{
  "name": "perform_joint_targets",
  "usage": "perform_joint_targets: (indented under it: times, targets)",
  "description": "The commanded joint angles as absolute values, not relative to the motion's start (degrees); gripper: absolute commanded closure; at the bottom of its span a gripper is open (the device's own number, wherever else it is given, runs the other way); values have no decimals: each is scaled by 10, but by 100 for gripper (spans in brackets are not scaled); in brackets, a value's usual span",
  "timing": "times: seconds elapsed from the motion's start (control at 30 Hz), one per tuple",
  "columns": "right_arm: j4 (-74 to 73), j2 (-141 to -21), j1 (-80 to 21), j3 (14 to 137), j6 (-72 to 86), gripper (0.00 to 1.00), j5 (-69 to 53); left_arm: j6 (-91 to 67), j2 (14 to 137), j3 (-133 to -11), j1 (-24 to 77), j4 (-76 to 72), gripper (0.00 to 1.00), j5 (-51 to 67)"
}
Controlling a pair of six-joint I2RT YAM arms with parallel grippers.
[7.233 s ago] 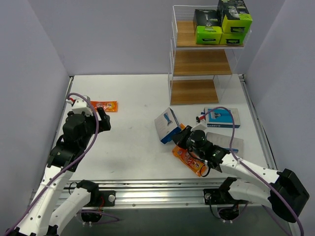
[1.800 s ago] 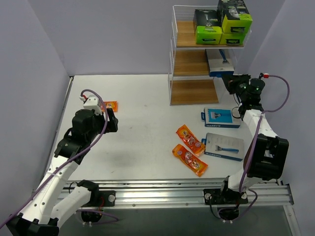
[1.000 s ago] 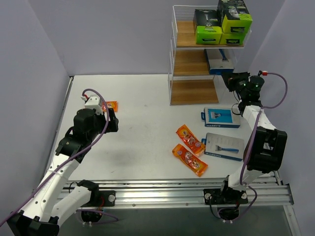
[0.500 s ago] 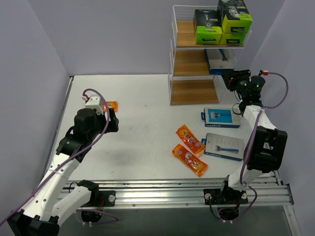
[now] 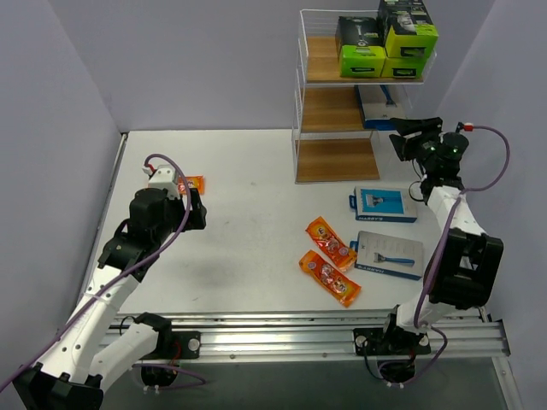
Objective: Place and organize the shaving razors onto the shelf
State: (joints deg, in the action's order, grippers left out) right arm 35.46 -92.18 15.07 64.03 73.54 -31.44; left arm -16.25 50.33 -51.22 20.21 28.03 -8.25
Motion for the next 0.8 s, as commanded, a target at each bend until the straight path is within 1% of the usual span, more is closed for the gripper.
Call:
perform_joint_targets:
  times: [0.0, 0.17, 0.27, 0.3, 0.33, 0.43, 0.5, 0.63, 0.7, 0.77]
  targets:
    - [351, -851, 160, 622, 710, 46, -337, -156, 503, -520, 200, 258, 4, -72]
    - [302, -773, 170, 553, 659, 44, -329, -156, 499, -521, 200, 259, 4, -73]
    - [251, -722, 170, 501, 609, 44, -312, -156, 497, -521, 200, 259, 4, -70]
    - [228, -709, 170, 472, 598, 46, -308, -156, 496, -521, 200, 259, 4, -70]
    - [216, -698, 170, 458, 573, 49, -304, -156, 495, -521, 199, 260, 4, -68]
    - [179, -655, 169, 400, 528, 52, -284, -156, 491, -521, 199, 259, 4, -64]
    - [155, -633, 170, 375, 510, 52, -274, -156, 489, -521, 199, 258, 4, -63]
    - [135, -625, 170, 330, 461, 48, -245, -157, 488, -520, 199, 257, 4, -52]
    - [134, -639, 165, 318, 428, 52, -242, -157, 485, -520, 199, 257, 4, -48]
    - [127, -653, 158, 321, 397, 66, -231, -157, 483, -519, 199, 256, 4, -49]
